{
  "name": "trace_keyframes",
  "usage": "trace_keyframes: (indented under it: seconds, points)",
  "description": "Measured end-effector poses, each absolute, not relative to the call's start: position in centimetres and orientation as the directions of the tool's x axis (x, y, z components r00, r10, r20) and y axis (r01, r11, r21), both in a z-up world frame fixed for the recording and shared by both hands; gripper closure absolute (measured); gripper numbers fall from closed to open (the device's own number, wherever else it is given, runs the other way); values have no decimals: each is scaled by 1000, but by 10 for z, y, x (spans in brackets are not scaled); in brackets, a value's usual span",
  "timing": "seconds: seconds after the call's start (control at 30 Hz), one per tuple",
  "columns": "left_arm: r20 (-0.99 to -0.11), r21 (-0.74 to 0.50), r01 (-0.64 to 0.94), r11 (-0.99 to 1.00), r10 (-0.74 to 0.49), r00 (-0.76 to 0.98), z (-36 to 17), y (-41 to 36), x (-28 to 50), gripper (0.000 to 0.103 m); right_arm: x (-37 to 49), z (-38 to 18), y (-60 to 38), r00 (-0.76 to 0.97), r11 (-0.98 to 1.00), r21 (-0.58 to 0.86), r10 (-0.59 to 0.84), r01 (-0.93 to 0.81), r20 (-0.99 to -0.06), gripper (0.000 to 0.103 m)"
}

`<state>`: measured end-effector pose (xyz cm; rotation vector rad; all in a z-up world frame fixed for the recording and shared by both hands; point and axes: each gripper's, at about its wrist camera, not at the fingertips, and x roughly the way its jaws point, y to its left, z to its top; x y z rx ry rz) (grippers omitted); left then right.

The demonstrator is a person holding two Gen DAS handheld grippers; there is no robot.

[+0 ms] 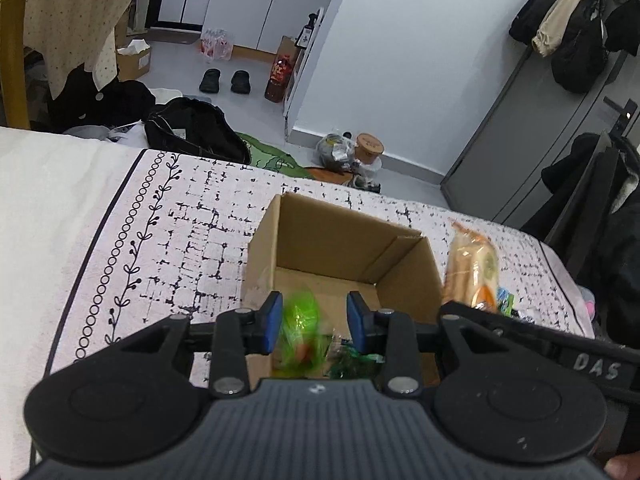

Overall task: Organize snacks
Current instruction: 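Open both grippers to drop the packets into the box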

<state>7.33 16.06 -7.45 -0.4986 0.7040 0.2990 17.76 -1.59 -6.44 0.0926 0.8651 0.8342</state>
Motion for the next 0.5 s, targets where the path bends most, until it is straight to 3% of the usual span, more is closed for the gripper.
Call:
trace_keyframes:
  seconds: [0.2,0.37,0.5]
  points:
    - [-669,-351,-446,823,113,735,-69,164,70,67,178,-71,-7,337,681,398,684,-615,-647,66]
    - [-663,-355,-467,810,134,736,-65,169,63,55,178,-72,0,293,642,424,713,-638,-637,55]
    - [-669,-356,-481,801,141,730,-63,171,58,44,180,-71,-12,301,659,449,710,-604,-637,53]
